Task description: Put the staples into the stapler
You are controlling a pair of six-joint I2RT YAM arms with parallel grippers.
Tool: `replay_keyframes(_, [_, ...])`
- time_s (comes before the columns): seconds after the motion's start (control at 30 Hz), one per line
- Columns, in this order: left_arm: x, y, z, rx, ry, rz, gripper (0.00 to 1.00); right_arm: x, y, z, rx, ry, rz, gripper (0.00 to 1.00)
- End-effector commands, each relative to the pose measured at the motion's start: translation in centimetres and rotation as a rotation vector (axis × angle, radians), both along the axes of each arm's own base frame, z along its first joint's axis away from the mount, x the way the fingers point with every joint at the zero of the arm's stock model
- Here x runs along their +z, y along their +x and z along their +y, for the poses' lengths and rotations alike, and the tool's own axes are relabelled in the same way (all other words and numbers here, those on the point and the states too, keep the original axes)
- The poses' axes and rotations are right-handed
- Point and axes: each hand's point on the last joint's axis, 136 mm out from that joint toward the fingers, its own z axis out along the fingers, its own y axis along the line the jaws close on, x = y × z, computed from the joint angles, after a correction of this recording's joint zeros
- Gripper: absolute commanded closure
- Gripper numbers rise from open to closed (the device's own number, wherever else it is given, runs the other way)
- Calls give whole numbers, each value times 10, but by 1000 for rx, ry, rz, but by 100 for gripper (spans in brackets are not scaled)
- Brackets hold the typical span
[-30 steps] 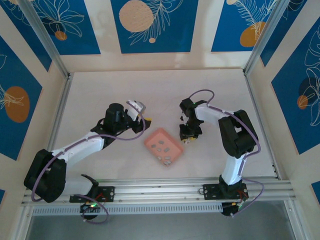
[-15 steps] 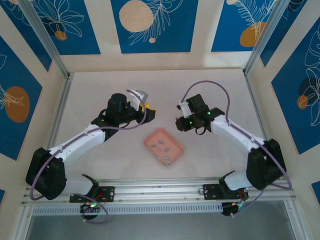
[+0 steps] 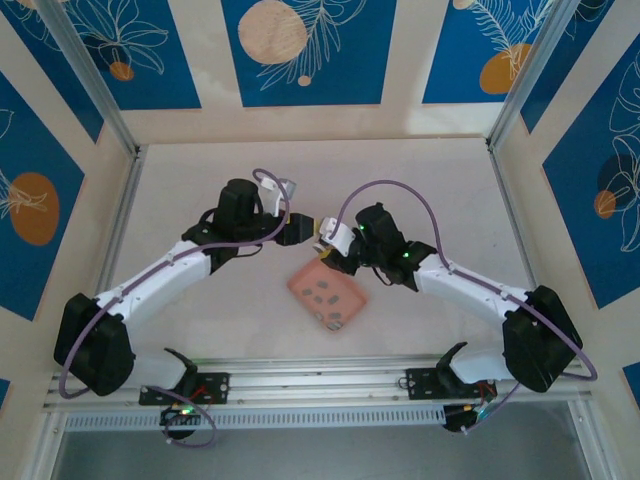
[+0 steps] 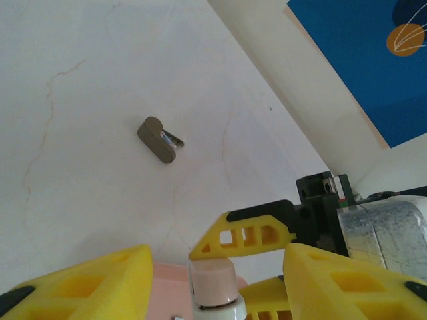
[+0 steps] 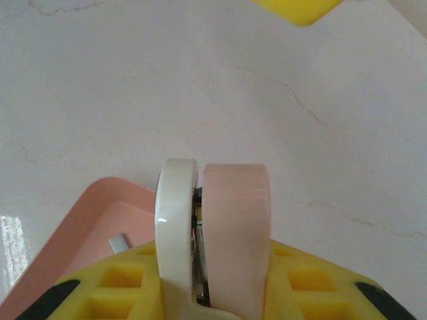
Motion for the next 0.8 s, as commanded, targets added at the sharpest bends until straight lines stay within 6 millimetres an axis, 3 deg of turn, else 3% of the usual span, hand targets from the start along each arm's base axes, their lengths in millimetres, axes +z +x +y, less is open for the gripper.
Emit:
replay_keyframes(0.0, [-15,-24,-4,-68,23,87,47,36,6,22,55,107,-132,78])
replay_keyframes(0.2, [-24,-23,-5,-61,33,114,49,47,10,22,25,179,-131,78])
replay_keyframes(0.77, [-29,-17,-11,-37,-6,106,53,49,6,14,-5,248,-86,78])
